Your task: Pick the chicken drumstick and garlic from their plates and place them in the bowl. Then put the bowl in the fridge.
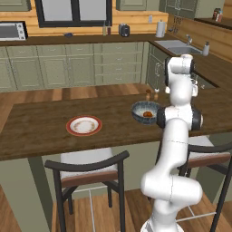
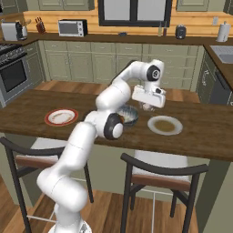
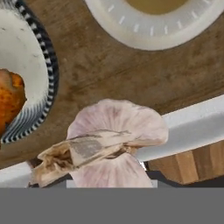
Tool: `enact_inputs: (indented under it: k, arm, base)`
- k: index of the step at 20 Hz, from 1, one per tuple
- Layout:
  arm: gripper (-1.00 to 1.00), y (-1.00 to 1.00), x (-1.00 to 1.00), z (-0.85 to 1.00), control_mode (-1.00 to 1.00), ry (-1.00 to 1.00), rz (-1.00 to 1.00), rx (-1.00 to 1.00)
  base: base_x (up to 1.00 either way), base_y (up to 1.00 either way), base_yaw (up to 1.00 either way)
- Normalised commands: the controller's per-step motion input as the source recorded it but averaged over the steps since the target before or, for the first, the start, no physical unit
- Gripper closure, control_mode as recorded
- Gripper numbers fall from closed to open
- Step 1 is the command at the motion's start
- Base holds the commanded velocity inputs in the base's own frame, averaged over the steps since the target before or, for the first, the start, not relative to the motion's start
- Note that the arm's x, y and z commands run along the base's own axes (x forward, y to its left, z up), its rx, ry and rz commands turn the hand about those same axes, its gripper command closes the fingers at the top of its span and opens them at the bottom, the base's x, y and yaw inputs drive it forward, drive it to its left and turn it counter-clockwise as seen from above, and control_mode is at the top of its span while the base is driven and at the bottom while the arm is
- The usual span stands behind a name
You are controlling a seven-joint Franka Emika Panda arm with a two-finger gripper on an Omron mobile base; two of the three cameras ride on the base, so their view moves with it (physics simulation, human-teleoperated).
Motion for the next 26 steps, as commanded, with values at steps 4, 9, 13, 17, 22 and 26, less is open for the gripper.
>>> enact_inputs:
  k: [4,9,13,17,22,26]
  arm:
    - [1.00,1.00,0.00,-0.40,-1.00,-0.08,0.00,0.02]
    - [1.00,1.00,0.36,-0.54,-1.00,-0.14,0.00,0.04]
    - [1.00,0.61,0.86,-0.10,-1.00,-0.28,0.00,-0.01]
    - [1.00,0.07,0.87,-0.61,-1.00,-0.03,0.01,-0.03]
    - [-1.00,0.00,0.28,-0.74,-1.00,-0.02,0.05,-0.12]
    - [-1.00,0.00,-0.07,0.00,-1.00,0.00,0.00,0.00]
  base:
    - [0.00,0.00,0.00]
    - [0.00,0.00,0.00]
    - [0.00,0.00,0.00]
    - [0.00,0.00,0.00]
    - [0.00,0.00,0.00]
    - [0.00,0.00,0.00]
